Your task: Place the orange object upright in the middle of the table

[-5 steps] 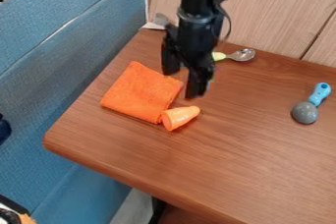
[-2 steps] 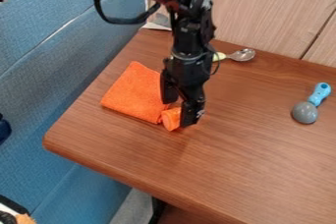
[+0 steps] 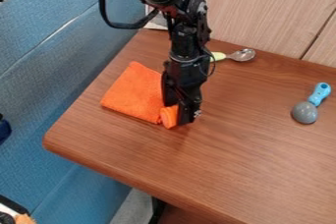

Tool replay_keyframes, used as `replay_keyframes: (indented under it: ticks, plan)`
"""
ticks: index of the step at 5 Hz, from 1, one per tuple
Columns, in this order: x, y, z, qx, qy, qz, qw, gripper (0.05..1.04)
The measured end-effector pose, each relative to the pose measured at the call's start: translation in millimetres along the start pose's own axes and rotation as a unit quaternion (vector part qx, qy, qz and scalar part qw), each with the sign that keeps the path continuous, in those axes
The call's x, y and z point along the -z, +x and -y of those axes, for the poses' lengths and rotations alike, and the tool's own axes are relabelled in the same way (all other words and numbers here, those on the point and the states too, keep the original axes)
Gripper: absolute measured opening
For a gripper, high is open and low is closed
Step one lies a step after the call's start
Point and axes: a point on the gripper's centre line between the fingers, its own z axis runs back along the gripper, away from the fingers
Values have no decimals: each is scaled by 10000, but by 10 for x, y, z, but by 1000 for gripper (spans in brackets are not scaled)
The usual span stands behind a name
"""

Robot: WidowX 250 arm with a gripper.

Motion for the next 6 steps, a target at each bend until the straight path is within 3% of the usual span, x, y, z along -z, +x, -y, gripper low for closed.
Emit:
replay_keyframes:
  ticks: [1,3,4,5,6]
  plan:
    - [-2,33,45,139,58,-35,9999,529]
    - [-7,26,115,225,16,95,9997,513]
    - [-137,63,153,418,18,416,9983,513]
    - [-318,199,197,430,-105,1360,9897,513]
    - [-443,324,185,399,-255,2265,9728,513]
